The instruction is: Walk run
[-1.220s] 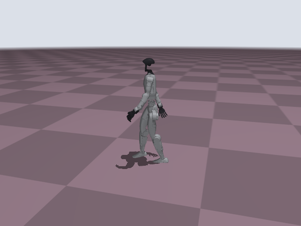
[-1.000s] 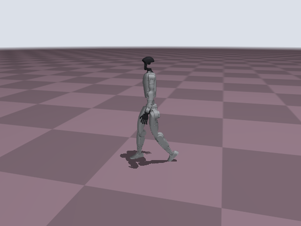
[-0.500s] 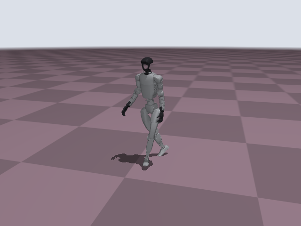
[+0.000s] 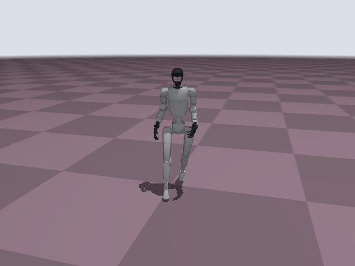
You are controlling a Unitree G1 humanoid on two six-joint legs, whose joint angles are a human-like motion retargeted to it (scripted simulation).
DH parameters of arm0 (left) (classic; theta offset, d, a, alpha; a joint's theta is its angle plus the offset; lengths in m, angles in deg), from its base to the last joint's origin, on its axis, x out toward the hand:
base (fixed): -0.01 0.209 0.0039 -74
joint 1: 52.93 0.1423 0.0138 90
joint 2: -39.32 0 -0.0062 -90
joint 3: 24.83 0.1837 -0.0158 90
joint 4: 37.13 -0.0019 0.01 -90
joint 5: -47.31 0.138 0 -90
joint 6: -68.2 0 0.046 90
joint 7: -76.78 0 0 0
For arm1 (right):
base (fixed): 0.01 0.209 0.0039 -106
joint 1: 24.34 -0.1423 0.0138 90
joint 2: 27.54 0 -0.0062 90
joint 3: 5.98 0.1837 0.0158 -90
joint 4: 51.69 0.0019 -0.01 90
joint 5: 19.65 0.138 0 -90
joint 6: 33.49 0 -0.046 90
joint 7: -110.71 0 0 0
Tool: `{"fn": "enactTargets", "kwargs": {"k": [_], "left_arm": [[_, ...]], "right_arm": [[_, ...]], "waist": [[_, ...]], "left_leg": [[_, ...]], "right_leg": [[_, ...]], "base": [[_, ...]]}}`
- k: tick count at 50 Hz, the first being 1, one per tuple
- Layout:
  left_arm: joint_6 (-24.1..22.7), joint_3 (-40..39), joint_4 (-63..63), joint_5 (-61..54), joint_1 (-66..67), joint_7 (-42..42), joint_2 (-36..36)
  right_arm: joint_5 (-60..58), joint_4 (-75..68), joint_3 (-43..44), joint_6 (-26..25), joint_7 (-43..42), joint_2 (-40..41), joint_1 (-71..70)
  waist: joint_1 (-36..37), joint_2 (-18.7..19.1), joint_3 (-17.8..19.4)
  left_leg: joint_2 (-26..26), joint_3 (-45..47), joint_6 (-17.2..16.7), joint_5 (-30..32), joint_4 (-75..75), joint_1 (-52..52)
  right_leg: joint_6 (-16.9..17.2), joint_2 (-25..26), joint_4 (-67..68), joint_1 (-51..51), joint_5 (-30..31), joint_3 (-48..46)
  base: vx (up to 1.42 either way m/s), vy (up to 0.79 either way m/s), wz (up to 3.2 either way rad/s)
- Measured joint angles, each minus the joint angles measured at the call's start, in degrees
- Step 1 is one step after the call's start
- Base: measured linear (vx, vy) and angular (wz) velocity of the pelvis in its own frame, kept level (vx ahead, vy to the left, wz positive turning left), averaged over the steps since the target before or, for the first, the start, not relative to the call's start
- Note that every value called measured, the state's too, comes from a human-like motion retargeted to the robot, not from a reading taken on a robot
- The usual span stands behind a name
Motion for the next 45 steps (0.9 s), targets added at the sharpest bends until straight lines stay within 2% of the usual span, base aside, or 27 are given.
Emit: {"fn": "enactTargets", "kwargs": {"k": [2, 3, 4, 5, 7, 8, 10, 12, 15, 18, 20, 21, 22, 23, 25, 26, 27, 28, 30, 32, 35, 38, 41, 42, 43, 45], "left_arm": [[-1.23, -1.25, -2.67, 1.66, 2.29, -1.05, 0.35], [-2.09, -1.62, -4.81, 3.64, 3.17, -1.15, 0.32], [-2.28, -2.13, -7.27, 6.07, 3.59, -0.69, 0.03], [-2.13, -2.72, -9.89, 8.74, 3.77, 0.06, -0.39], [-1.50, -3.46, -12.37, 11.04, 5.00, -0.17, -2.42], [-1.89, -3.84, -12.47, 10.67, 6.18, -1.11, -3.19], [-3.00, -4.62, -11.44, 8.65, 8.74, -2.44, -4.26], [-3.87, -5.68, -9.50, 6.58, 10.71, -2.72, -4.68], [-4.97, -6.53, -5.31, 3.35, 13.27, -2.97, -4.40], [-4.31, -5.57, -0.45, 0.39, 14.42, -3.35, -4.40], [-3.17, -4.28, 3.59, -1.71, 14.32, -3.10, -4.39], [-2.76, -3.61, 5.90, -2.35, 14.09, -2.86, -4.22], [-2.37, -2.79, 8.24, -2.92, 13.84, -2.58, -3.94], [-2.01, -1.68, 10.65, -3.36, 13.54, -2.18, -3.43], [-2.24, 1.40, 13.57, -4.20, 12.82, -0.39, -3.33], [-2.35, 1.42, 13.53, -5.52, 9.90, 0.12, -3.59], [-2.21, 1.61, 13.42, -6.98, 6.98, 0.25, -3.82], [-1.55, 2.13, 13.17, -8.70, 4.07, -0.38, -4.00], [0.18, 5.01, 13.54, -13.09, -0.08, -1.77, -4.28], [1.06, 5.77, 14.58, -17.67, -3.34, -2.77, -3.91], [0.77, 7.88, 16.55, -20.44, -6.12, -2.36, -2.30], [0.04, 9.34, 18.90, -18.99, -6.64, -2.63, 0.84], [-0.33, 9.34, 19.78, -15.93, -6.41, -3.76, 3.59], [-0.42, 9.16, 19.52, -14.88, -6.29, -4.29, 4.21], [-0.56, 9.07, 18.93, -14.03, -6.07, -4.84, 4.61], [-1.00, 8.39, 16.77, -13.06, -5.29, -6.51, 5.15]], "right_arm": [[-1.32, 0.79, 0.21, -0.20, -2.60, 1.38, -3.27], [-1.83, 0.53, 0.49, -0.48, -4.66, 2.19, -5.27], [-1.94, 0.15, 0.71, -0.77, -5.80, 2.64, -7.53], [-1.84, -0.29, 0.90, -1.08, -6.49, 2.90, -9.93], [0.79, 1.23, 0.23, -2.08, -3.99, 3.42, -13.28], [2.78, 2.50, 0.06, -2.32, -2.11, 3.84, -14.54], [6.94, 6.09, -0.64, -0.88, -0.70, 3.72, -15.75], [10.30, 10.65, -3.00, 1.07, -2.28, 2.69, -15.51], [11.65, 16.93, -6.05, 2.58, -3.96, 1.20, -13.51], [9.11, 20.91, -6.71, 2.03, -2.78, 0.48, -9.90], [7.04, 22.20, -7.80, 1.33, -2.09, 0.21, -7.20], [6.11, 22.13, -8.48, 1.03, -1.89, 0.23, -5.91], [5.13, 21.95, -8.98, 0.82, -1.58, 0.36, -4.59], [4.04, 21.53, -9.14, 0.79, -1.09, 0.75, -3.22], [1.79, 19.94, -8.66, 1.33, 0.48, 1.38, 0.76], [1.88, 18.42, -8.53, 1.70, 1.49, 1.36, 1.48], [2.50, 16.96, -8.57, 2.06, 2.69, 1.39, 2.21], [4.18, 15.63, -8.97, 2.39, 4.23, 1.56, 2.99], [8.34, 14.26, -9.98, 2.74, 8.05, 0.88, 5.46], [11.28, 14.66, -9.48, 3.35, 10.49, 0.10, 8.28], [13.52, 16.36, -7.66, 4.80, 8.93, -0.63, 11.88], [14.64, 18.74, -5.85, 6.48, 6.43, -0.26, 13.29], [14.22, 20.94, -4.78, 6.14, 3.69, 1.46, 11.75], [13.68, 21.63, -4.49, 5.68, 2.73, 2.24, 10.64], [12.97, 22.31, -4.12, 5.30, 1.86, 3.14, 9.47], [11.09, 23.06, -3.84, 4.60, -0.15, 5.11, 6.72]], "waist": [[0.18, 0.97, -0.75], [0.61, 2.32, -0.61], [0.58, 3.10, -0.05], [0.32, 3.58, 0.72], [0.21, 0.54, -0.13], [1.10, -0.13, -0.47], [3.90, -1.89, -0.31], [8.05, -4.86, 0.53], [13.85, -8.39, 1.18], [17.81, -8.93, 1.94], [18.46, -10.08, 2.31], [18.85, -10.56, 2.46], [18.71, -11.14, 2.32], [17.51, -11.91, 1.59], [12.78, -12.68, 2.02], [10.45, -13.18, 2.89], [9.16, -12.49, 3.08], [9.95, -9.42, 1.88], [9.77, -6.78, 1.14], [9.17, -5.60, 0.88], [4.98, -2.50, 0.64], [0.25, -1.24, 0.52], [-2.43, -0.33, 0.11], [-2.57, -0.20, -0.05], [-2.61, -0.31, 0.00], [-0.95, -1.11, -0.73]], "left_leg": [[-0.93, -1.33, -7.90, 13.17, 10.29, -2.58], [-1.01, -2.96, -11.52, 19.13, 18.14, -5.54], [-0.01, -2.78, -13.94, 23.07, 27.08, -9.08], [1.52, -1.72, -15.77, 26.01, 36.57, -12.90], [-0.37, 2.03, -11.20, 23.47, 40.28, -19.05], [0.98, 5.38, -7.79, 18.47, 42.01, -22.27], [2.89, 11.44, -4.11, 11.97, 42.69, -28.04], [2.51, 16.00, -2.23, 5.70, 39.18, -33.70], [1.71, 19.65, 1.25, -0.58, 25.06, -39.92], [0.52, 19.27, 4.62, -4.79, 5.66, -40.10], [0.90, 20.62, 4.53, -8.51, -1.87, -38.69], [0.41, 19.21, 6.95, -3.27, -2.49, -38.66], [-0.35, 18.07, 9.35, -2.36, -1.44, -38.54], [-1.66, 17.43, 11.72, -10.13, 2.92, -38.22], [-2.54, 15.13, 11.65, -15.06, 10.23, -36.05], [-5.12, 12.99, 11.43, -17.71, 13.17, -34.94], [-5.18, 11.62, 10.89, -19.72, 14.58, -33.44], [-0.22, 11.76, 9.76, -20.43, 12.91, -31.17], [5.08, 13.54, 7.48, -21.89, 11.91, -27.02], [5.48, 13.62, 5.85, -19.71, 7.83, -22.53], [6.20, 13.26, 2.91, -12.12, 0.41, -15.38], [5.11, 12.60, -0.25, -3.53, -3.87, -8.95], [4.73, 11.28, -4.78, 6.19, -4.97, -3.67], [4.64, 10.78, -6.80, 10.14, -3.92, -2.51], [4.39, 9.65, -9.57, 14.66, -1.62, -1.73], [2.30, 7.12, -17.16, 24.05, 7.49, -3.13]], "right_leg": [[-2.62, 1.86, 4.44, 2.27, -6.63, 5.73], [-4.74, 6.44, 6.56, 3.10, -9.40, 11.73], [-5.33, 6.23, 8.02, 4.50, -10.98, 9.59], [-5.15, 3.62, 9.14, 6.17, -11.97, 3.39], [-6.25, 0.97, 6.54, 10.21, -12.51, 2.23], [-7.01, 1.55, 5.19, 12.29, -12.64, 2.18], [-7.90, 1.86, 1.56, 16.73, -10.92, 2.48], [-7.93, 1.60, -1.76, 20.53, -6.27, 3.13], [-5.66, 1.31, -5.95, 25.98, 3.02, 1.68], [-4.45, 3.70, -7.84, 31.54, 10.99, 0.10], [-3.63, 3.65, -7.25, 35.02, 15.51, -4.13], [-3.03, 4.54, -5.41, 36.24, 18.15, -2.52], [-2.09, 5.41, -3.08, 36.91, 21.25, -1.62], [-0.48, 6.23, 0.23, 36.49, 25.29, -2.18], [4.90, 7.47, 18.57, 32.93, 28.78, -1.92], [5.88, 6.29, 28.44, 29.82, 28.78, -3.31], [5.52, 6.42, 34.54, 27.03, 28.76, -4.74], [2.48, 9.19, 33.11, 24.87, 28.71, -6.25], [-2.27, 10.76, 35.88, 18.64, 22.25, -6.61], [-3.73, 10.57, 35.45, 12.61, 14.54, -3.88], [-3.44, 7.26, 26.36, 5.15, 5.17, -4.07], [-3.30, 2.54, 9.70, 1.52, 1.94, -5.93], [-3.17, 1.57, -3.30, 0.64, -3.26, -3.73], [-4.41, 1.47, -5.05, 0.65, -2.62, -3.32], [-8.62, 1.59, -4.34, 0.74, 0.97, -3.97], [-16.54, 0.93, 0.56, 1.73, -0.84, -10.32]], "base": [[1.35, -0.55, 0.47], [1.29, -0.48, 0.69], [1.10, -0.37, 0.85], [1.10, -0.35, 0.96], [1.17, -0.36, 0.85], [1.04, -0.32, 0.39], [1.07, -0.33, -0.06], [1.28, -0.40, -0.50], [1.16, -0.36, -0.51], [1.23, -0.27, -0.10], [1.33, -0.33, 0.14], [1.44, -0.41, 0.04], [1.64, -0.52, 0.29], [1.71, -0.45, 0.98], [1.62, -0.27, 1.70], [1.40, -0.34, 1.30], [1.11, -0.43, 0.24], [0.94, -0.38, -0.28], [1.02, -0.42, -0.31], [1.30, -0.46, 0.05], [1.20, -0.32, 0.84], [1.18, -0.37, 0.87], [1.16, -0.41, 0.32], [1.41, -0.55, -0.20], [1.42, -0.55, -0.38], [1.29, -0.50, -1.00]]}}
